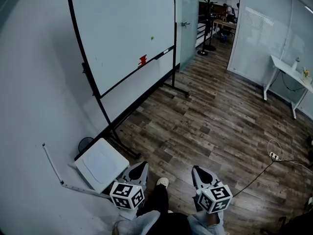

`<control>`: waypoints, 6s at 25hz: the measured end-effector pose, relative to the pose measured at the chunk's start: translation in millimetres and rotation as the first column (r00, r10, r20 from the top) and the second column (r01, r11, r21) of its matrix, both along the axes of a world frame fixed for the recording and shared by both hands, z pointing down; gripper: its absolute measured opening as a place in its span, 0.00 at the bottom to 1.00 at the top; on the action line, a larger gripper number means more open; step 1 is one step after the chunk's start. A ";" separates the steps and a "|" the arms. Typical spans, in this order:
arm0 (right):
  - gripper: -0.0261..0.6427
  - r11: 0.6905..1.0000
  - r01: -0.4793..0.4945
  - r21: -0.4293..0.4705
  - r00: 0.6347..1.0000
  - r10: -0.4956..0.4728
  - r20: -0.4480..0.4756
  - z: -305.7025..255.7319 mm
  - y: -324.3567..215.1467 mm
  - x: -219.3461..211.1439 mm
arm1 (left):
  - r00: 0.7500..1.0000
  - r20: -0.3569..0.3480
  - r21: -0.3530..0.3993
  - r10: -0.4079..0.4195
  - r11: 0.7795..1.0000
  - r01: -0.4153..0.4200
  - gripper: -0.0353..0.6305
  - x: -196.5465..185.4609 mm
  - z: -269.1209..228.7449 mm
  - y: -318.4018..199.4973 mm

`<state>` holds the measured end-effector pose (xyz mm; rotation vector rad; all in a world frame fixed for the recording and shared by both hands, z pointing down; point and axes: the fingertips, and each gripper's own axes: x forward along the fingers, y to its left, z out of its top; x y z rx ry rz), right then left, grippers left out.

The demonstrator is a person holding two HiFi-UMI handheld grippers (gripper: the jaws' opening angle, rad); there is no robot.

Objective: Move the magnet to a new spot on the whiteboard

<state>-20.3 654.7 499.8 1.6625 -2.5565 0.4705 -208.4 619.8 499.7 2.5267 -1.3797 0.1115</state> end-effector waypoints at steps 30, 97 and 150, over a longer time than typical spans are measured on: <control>0.08 1.000 -0.004 -0.012 1.000 0.004 -0.018 -9.2 -195.0 11.2 | 1.000 0.013 0.025 -0.012 1.000 0.012 0.35 7.7 -11.1 -203.4; 0.08 0.999 0.036 -0.038 0.999 -0.037 -0.005 -5.1 -654.5 79.7 | 0.997 0.038 0.031 -0.074 0.997 0.073 0.35 52.3 -12.0 -635.7; 0.08 0.986 0.160 -0.050 0.987 -0.158 0.043 2.1 -954.5 156.7 | 0.984 0.052 0.036 -0.172 0.985 0.171 0.35 149.3 -10.1 -943.7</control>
